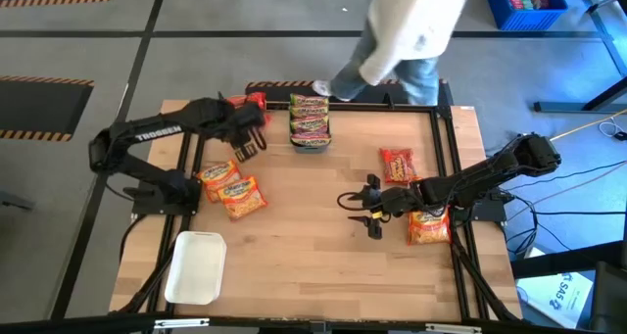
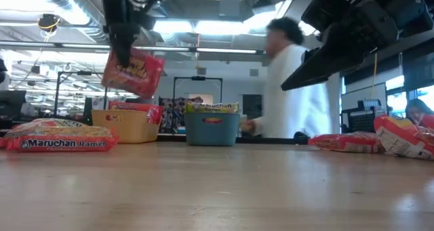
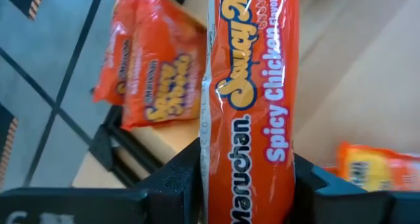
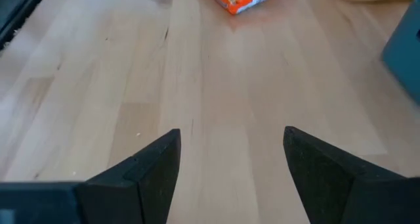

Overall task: Sort Maruchan noodles
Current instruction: Put the orange noodle pack into the yellow bin

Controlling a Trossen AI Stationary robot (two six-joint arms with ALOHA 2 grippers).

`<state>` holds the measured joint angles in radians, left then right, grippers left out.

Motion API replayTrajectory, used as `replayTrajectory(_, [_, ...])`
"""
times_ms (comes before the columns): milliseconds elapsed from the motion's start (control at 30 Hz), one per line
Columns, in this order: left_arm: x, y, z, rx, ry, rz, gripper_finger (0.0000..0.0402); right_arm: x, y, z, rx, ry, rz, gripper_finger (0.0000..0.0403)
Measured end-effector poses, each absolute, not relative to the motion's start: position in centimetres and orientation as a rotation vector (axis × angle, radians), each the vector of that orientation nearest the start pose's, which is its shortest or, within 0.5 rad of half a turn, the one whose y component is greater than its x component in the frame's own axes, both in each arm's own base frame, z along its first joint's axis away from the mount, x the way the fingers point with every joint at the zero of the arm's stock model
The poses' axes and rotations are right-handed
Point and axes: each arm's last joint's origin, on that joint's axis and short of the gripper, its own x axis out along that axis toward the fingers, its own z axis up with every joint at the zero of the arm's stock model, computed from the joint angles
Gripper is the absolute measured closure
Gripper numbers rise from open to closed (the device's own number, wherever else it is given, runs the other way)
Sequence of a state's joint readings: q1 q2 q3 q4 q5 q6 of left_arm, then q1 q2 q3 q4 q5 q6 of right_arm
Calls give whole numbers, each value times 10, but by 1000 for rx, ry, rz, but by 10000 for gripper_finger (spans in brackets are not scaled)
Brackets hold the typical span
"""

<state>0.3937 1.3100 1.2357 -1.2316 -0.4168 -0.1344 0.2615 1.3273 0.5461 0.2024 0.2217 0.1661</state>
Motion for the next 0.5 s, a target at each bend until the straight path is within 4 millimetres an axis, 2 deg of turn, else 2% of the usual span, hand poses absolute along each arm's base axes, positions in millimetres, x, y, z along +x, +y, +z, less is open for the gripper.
replayTrajectory(267, [188,145,290,-76,1358,718,271,248,59,181,-156,517,4,150])
replayTrajectory(500, [186,179,273,-108,1379,631,270,251,59,186,-275,460,35,150])
